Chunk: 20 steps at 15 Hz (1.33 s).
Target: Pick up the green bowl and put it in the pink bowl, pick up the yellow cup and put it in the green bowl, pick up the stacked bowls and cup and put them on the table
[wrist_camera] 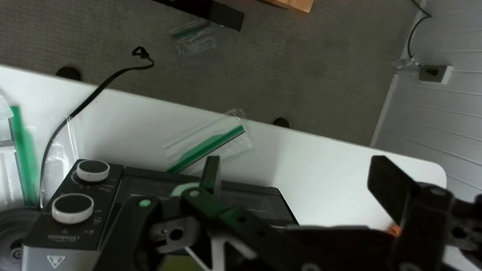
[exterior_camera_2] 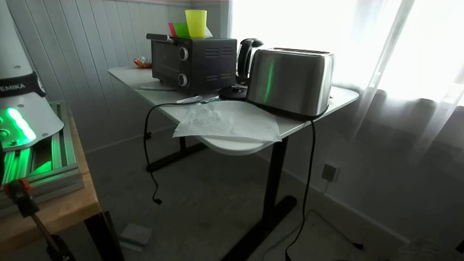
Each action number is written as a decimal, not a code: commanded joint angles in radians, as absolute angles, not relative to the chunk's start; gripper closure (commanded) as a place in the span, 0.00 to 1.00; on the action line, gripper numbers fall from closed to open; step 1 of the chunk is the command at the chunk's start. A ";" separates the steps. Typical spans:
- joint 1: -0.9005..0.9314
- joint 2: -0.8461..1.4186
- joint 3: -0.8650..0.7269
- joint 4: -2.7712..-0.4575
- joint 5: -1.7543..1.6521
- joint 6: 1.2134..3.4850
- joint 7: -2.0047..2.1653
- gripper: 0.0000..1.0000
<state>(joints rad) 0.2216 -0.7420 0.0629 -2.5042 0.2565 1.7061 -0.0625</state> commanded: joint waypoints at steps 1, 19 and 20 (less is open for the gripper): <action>0.178 -0.629 0.190 -2.400 0.237 1.820 0.089 0.00; 0.089 -0.477 0.289 -2.395 0.171 2.018 0.479 0.00; 0.085 -0.466 0.286 -2.396 0.183 2.057 0.515 0.00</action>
<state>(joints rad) 0.1053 -0.4913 0.2729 -2.3855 0.1747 1.9624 0.3954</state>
